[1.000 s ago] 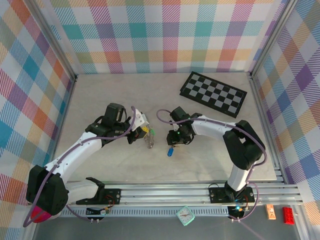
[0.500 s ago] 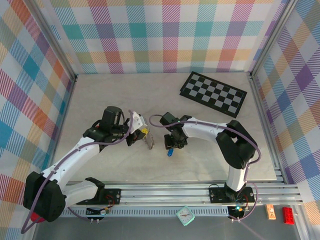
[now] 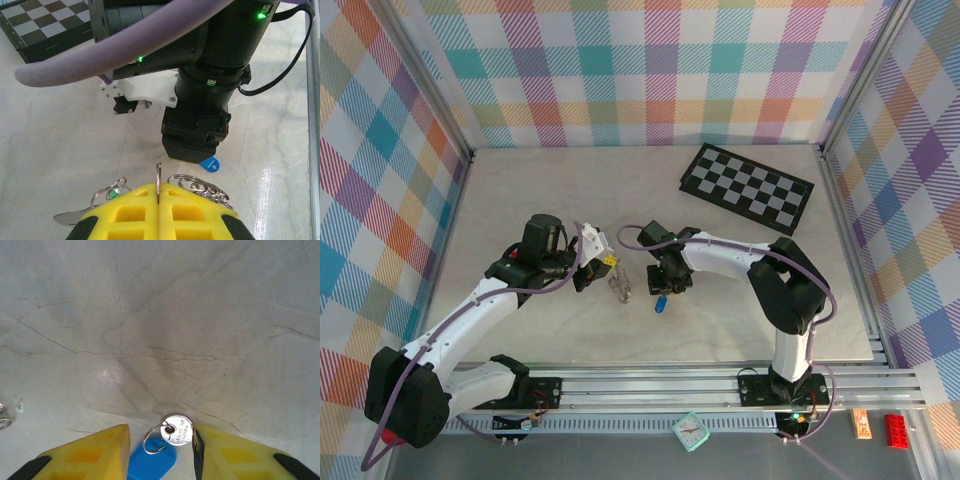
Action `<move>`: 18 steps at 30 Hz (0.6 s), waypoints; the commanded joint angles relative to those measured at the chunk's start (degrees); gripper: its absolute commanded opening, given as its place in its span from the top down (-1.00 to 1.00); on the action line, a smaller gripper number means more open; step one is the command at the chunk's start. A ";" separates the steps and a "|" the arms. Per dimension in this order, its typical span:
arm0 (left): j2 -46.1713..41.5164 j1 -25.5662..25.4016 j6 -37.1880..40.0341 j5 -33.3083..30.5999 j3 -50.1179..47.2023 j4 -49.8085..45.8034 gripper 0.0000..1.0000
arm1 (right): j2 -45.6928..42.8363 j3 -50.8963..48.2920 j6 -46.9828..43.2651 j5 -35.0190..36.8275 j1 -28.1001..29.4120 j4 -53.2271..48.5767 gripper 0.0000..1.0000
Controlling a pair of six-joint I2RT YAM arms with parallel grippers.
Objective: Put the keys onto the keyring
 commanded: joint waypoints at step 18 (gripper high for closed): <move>-1.92 -0.32 -0.15 1.80 -0.65 2.18 1.00 | 1.57 2.97 0.10 3.00 1.07 -5.09 0.66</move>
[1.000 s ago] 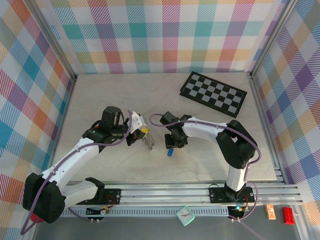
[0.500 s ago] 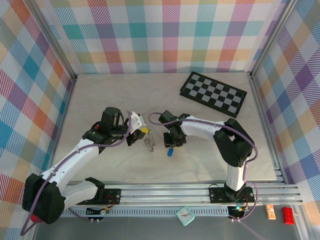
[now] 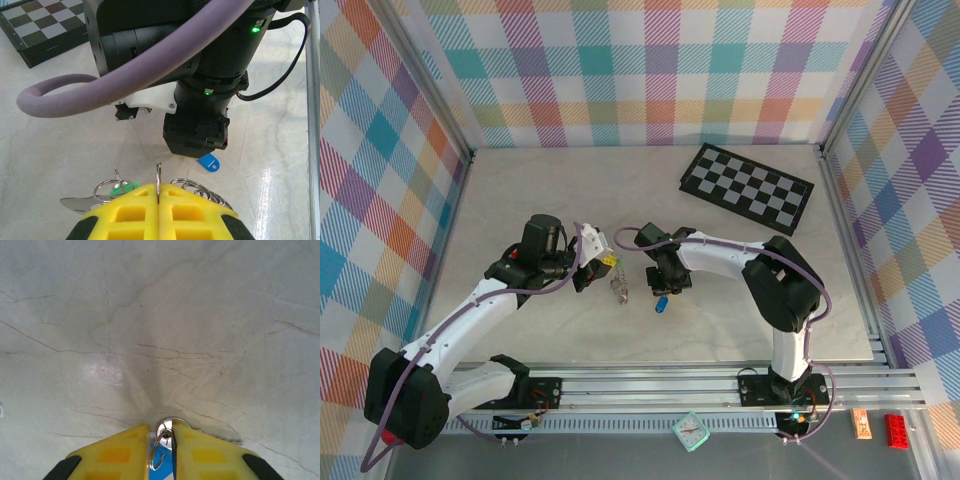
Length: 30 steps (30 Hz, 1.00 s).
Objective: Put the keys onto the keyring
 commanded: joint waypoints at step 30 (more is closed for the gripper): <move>-1.94 -0.32 -0.45 1.71 0.06 2.05 1.00 | -11.27 -1.90 -6.83 2.96 0.33 0.34 1.00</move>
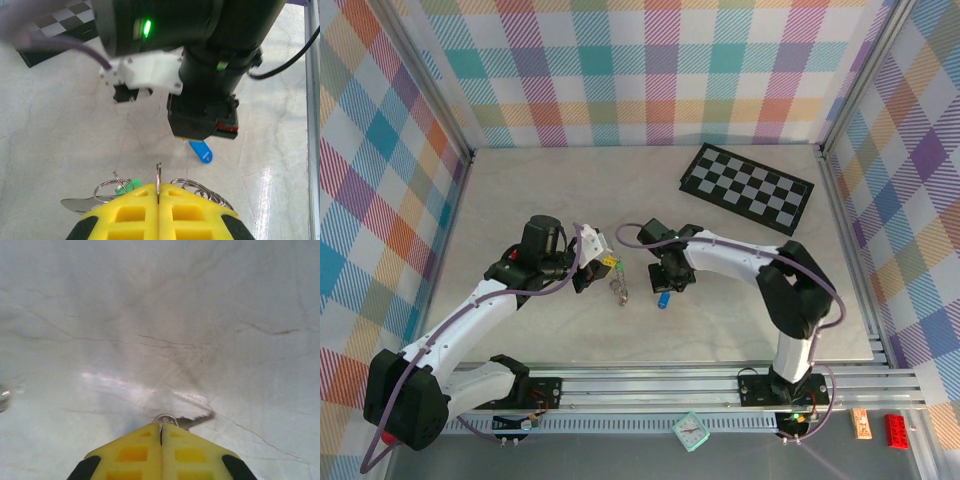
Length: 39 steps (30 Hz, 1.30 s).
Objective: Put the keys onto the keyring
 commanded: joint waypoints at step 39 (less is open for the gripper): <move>-2.53 -0.32 -13.29 9.15 3.17 -0.95 1.00 | -28.08 -17.24 -60.51 -32.39 -3.70 39.85 1.00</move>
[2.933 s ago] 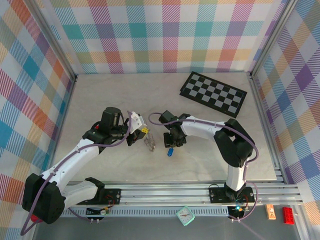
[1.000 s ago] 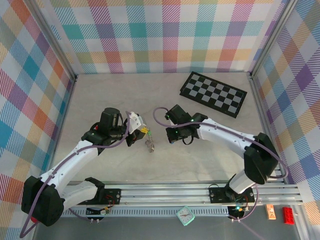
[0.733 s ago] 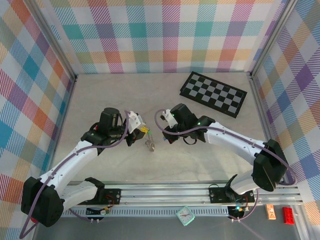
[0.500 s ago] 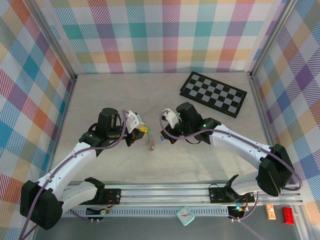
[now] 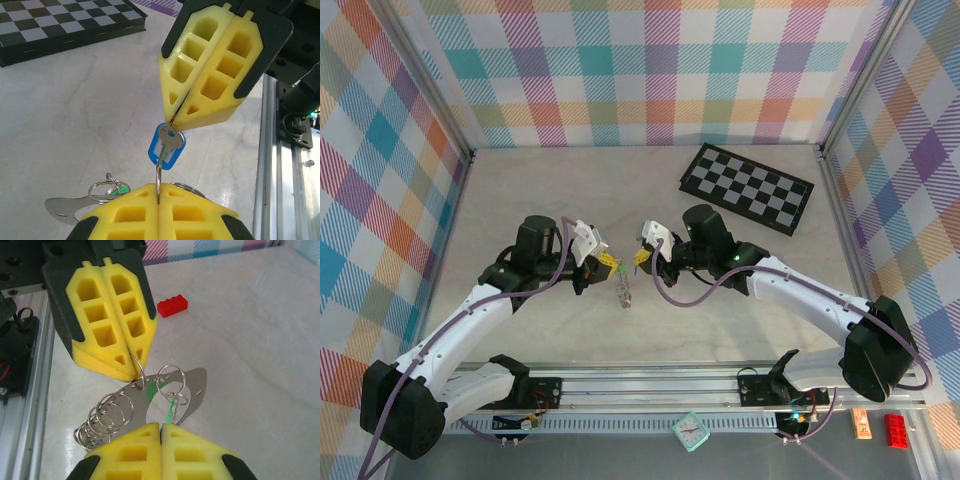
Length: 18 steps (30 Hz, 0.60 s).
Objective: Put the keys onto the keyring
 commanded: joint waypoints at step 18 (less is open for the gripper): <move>4.14 -0.32 -7.18 3.12 4.90 -1.79 1.00 | -1.37 -2.30 -25.74 -3.54 0.44 8.17 1.00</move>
